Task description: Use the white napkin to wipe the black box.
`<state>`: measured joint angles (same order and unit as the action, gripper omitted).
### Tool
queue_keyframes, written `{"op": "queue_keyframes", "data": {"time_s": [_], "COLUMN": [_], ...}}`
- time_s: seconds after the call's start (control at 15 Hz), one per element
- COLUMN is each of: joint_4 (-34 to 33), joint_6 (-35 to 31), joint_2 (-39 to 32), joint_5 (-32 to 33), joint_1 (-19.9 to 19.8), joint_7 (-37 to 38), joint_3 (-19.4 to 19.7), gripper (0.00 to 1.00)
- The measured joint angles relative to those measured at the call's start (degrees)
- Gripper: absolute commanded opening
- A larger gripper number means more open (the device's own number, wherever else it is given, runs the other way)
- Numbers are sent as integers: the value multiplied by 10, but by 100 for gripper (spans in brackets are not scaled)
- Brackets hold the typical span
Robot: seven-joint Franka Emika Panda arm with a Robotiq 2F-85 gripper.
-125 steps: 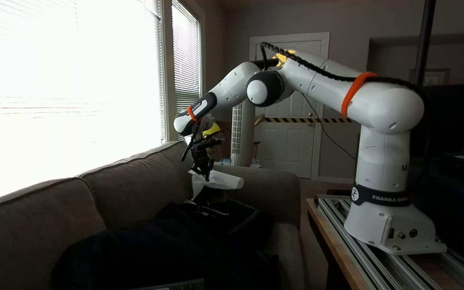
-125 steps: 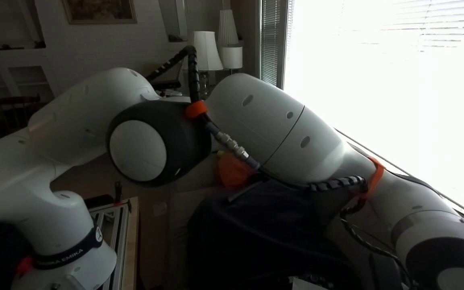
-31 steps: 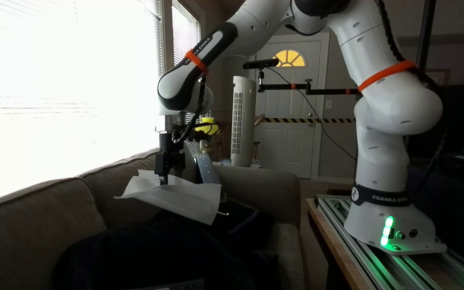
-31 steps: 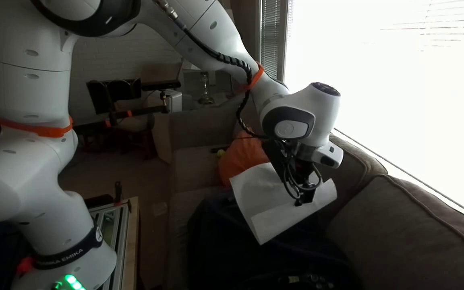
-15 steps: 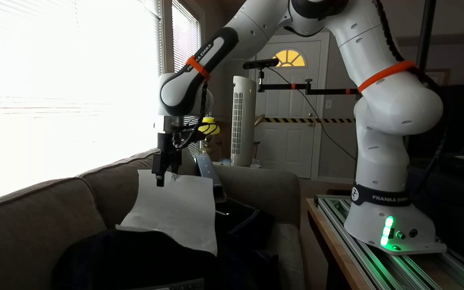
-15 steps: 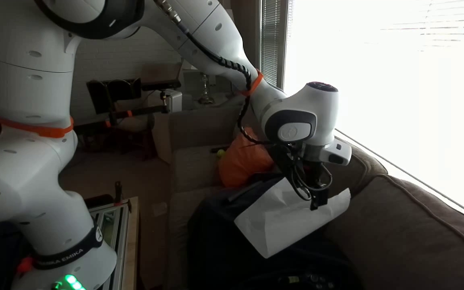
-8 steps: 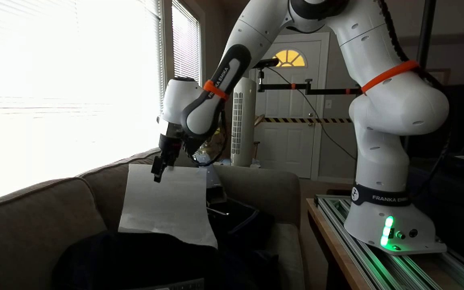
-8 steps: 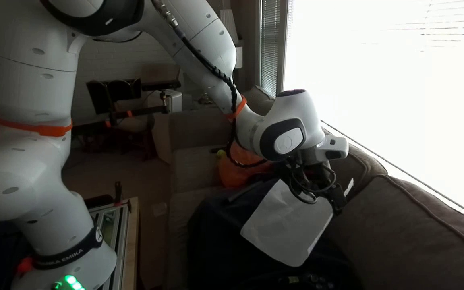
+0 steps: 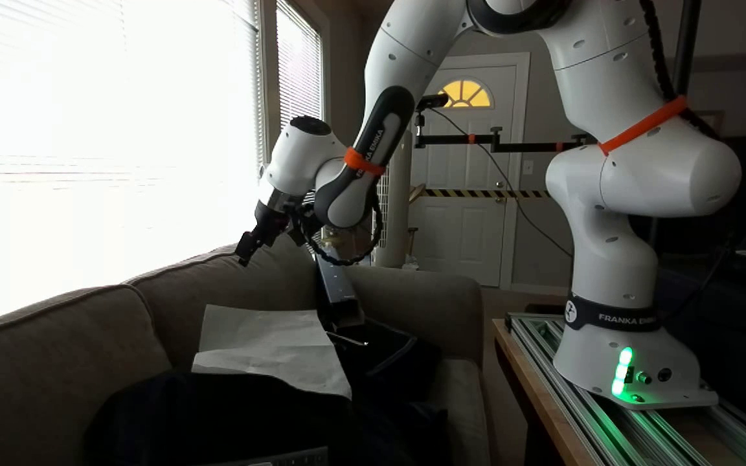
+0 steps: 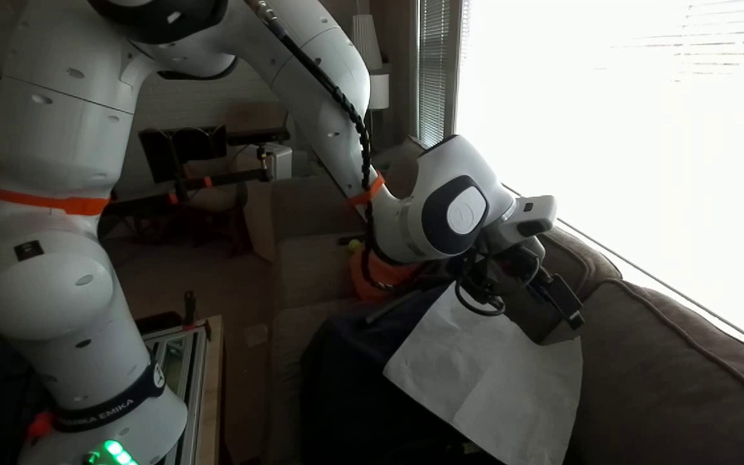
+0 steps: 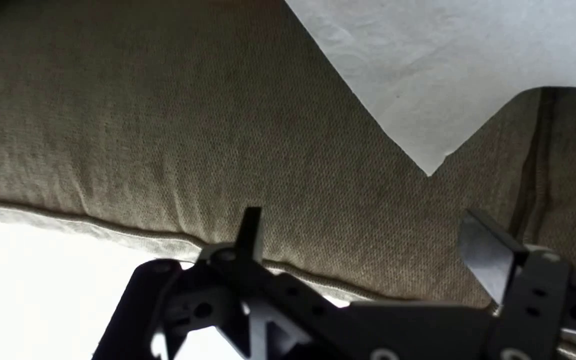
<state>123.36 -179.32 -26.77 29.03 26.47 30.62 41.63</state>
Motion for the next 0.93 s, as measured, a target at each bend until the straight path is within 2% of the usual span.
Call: {"op": "queue_keyframes", "data": {"time_s": [0.13, 0.2, 0.4, 0.53, 0.73, 0.87, 0.93], "joint_4": [5, 7, 16, 17, 16, 16, 16], "joint_6": [81, 125, 267, 365, 511, 581, 596], "joint_2": [7, 17, 74, 126, 204, 242, 254], "joint_5": [0, -1, -7, -8, -25, -60, -74], "joint_1": [34, 40, 30, -6, -94, -150, -170], "joint_7": [5, -1, -38, -74, -145, -205, -228], "joint_3": [19, 14, -29, -82, -179, -228, -243], "gripper": [100, 100, 100, 100, 100, 100, 100]}}
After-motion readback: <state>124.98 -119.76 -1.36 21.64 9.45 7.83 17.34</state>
